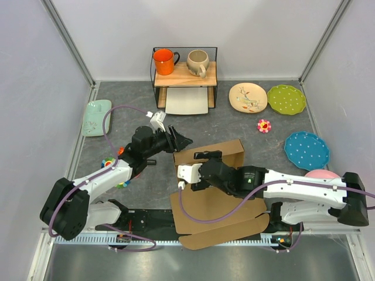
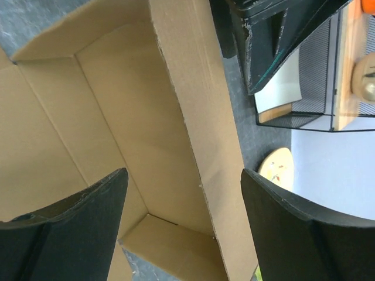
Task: Fold the paper box
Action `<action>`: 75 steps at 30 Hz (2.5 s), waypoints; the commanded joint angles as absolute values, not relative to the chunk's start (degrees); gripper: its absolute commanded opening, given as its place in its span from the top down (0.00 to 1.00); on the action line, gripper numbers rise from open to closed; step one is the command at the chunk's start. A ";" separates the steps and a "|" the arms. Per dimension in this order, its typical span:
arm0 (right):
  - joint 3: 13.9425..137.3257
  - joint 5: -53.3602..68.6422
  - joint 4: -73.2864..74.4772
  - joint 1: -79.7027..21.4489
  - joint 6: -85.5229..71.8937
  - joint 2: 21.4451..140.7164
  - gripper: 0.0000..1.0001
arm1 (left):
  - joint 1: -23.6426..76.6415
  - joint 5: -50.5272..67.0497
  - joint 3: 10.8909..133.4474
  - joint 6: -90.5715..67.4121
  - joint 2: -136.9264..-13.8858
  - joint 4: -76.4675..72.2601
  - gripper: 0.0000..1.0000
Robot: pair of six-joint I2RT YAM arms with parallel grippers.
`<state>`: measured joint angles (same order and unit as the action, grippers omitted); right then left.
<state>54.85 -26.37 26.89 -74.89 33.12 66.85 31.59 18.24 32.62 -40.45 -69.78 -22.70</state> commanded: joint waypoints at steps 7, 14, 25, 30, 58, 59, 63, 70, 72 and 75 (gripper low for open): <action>53.09 -40.33 16.18 -75.94 41.13 71.71 0.41 | 31.46 20.83 35.86 -38.23 -71.45 -24.08 0.37; 51.07 -41.84 14.15 -75.85 43.42 72.42 0.65 | 31.46 21.27 36.30 -37.97 -71.81 -24.00 0.37; 49.48 -43.94 12.04 -76.29 44.82 72.42 0.88 | 30.94 19.61 38.23 -36.83 -69.53 -20.13 0.36; 49.22 -50.51 6.09 -76.55 48.68 73.47 1.00 | 29.10 10.94 40.16 -35.16 -64.00 -12.93 0.32; 58.10 -48.08 -66.71 -57.92 87.54 107.13 1.00 | 23.47 -13.71 34.36 -39.38 -46.05 2.11 0.26; 56.53 -48.08 -66.19 -58.27 87.10 107.31 1.00 | 23.38 -13.54 34.97 -39.20 -46.32 2.11 0.26; 51.95 -48.86 -69.08 -60.72 86.84 108.19 0.87 | 22.77 -13.19 34.98 -38.06 -46.67 2.11 0.25; 51.15 -52.64 -73.46 -64.95 88.50 109.24 0.52 | 21.71 -11.34 34.19 -38.67 -47.99 1.41 0.25; 52.12 -53.70 -74.96 -66.00 89.20 109.42 0.47 | 21.71 -10.90 34.19 -38.76 -48.43 1.41 0.25; 52.47 -54.67 -79.52 -67.41 92.19 109.42 0.41 | 21.53 -10.81 34.28 -38.41 -48.69 1.41 0.25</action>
